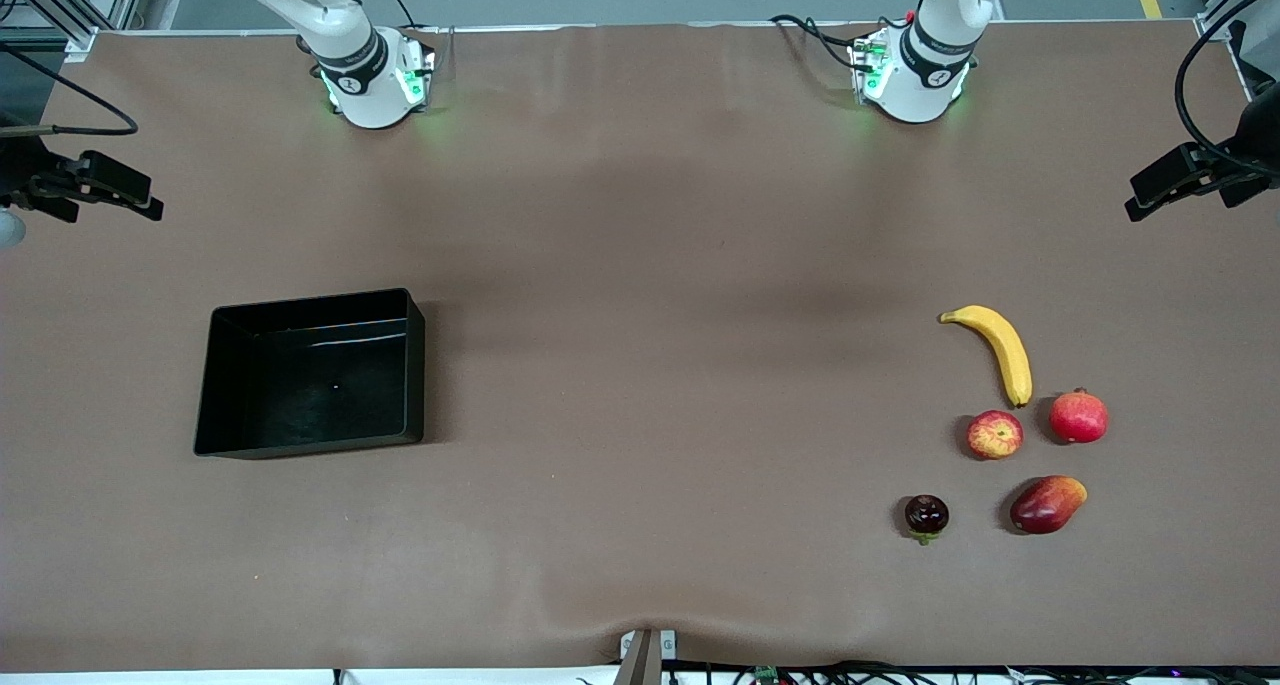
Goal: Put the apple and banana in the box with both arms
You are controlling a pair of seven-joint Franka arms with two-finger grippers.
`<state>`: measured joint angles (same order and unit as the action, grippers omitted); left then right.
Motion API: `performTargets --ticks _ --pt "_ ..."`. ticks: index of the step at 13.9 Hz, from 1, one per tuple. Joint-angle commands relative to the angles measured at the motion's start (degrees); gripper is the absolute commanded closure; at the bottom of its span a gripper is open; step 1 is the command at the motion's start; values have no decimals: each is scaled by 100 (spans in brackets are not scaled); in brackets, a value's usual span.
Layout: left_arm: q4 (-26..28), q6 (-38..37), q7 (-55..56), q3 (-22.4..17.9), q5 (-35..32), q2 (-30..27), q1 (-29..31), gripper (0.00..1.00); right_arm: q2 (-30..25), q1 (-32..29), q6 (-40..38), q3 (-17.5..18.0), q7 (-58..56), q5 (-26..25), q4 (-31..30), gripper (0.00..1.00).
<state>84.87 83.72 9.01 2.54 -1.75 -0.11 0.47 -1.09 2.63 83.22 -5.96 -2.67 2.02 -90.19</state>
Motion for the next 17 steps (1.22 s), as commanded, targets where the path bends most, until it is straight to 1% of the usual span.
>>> performTargets --ticks 1,6,10,11,17 --pt "38 4 -23 1 -1 -77 -3 0 83 -35 -34 7 82 -8 220 0" --pt "12 4 13 9 8 -7 -3 0 118 -79 -34 7 82 -17 256 0" --pt "239 56 66 18 -89 63 23 0 118 -88 -43 7 73 -26 300 0" --pt "362 205 65 9 -89 90 84 0 118 -88 -43 -1 73 -26 300 0" --pt "1644 1698 92 1 -89 90 234 0 127 -53 -60 7 65 -8 361 0"
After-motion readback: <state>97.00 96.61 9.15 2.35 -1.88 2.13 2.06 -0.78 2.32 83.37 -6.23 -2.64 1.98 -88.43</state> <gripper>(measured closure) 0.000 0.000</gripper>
